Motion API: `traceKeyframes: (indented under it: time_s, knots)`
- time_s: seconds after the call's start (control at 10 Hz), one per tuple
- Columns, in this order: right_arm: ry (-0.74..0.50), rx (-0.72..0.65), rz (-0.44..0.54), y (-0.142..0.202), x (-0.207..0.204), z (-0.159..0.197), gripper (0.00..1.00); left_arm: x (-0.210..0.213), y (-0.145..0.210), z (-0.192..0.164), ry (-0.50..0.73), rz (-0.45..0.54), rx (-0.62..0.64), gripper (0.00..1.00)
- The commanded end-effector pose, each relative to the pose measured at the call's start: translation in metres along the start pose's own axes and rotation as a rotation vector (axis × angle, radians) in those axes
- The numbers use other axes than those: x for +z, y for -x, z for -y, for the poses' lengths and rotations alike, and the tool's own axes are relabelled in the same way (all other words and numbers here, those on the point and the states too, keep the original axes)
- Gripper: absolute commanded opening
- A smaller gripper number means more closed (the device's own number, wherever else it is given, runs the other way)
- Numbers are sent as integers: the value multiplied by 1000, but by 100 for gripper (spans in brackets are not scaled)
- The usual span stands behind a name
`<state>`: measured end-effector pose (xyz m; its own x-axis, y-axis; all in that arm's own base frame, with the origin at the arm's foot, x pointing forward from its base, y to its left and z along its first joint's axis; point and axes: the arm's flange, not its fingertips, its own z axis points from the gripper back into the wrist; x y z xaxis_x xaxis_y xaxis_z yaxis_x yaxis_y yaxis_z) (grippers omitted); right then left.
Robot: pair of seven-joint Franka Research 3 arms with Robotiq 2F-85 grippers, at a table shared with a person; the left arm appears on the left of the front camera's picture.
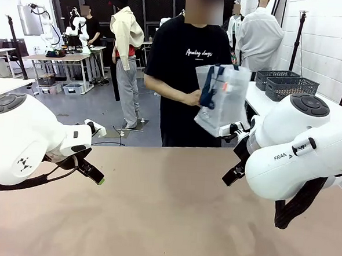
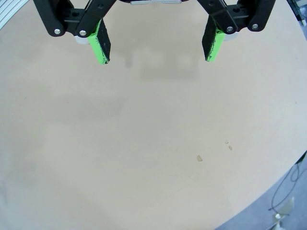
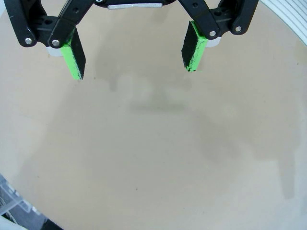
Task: Transfer purchased items from the store into the shopping bag.
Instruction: Open the Reusable shopping bag in the center of the table.
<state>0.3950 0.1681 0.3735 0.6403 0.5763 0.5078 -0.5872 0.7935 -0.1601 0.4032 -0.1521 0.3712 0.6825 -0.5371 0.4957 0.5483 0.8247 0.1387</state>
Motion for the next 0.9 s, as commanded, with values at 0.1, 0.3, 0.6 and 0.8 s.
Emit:
traceKeyframes:
  time_s: [0.1, 0.3, 0.6, 0.8]
  knots:
    - [0, 0, 0, 0, 0, 0, 100, 0, 0, -1, -1, 0, 2, 100]
    - [0, 0, 0, 0, 0, 0, 100, 0, 0, -1, -1, 0, 2, 100]
    - [0, 0, 0, 0, 0, 0, 100, 0, 0, -1, -1, 0, 2, 100]
    - [0, 0, 0, 0, 0, 0, 100, 0, 0, -1, -1, 0, 2, 100]
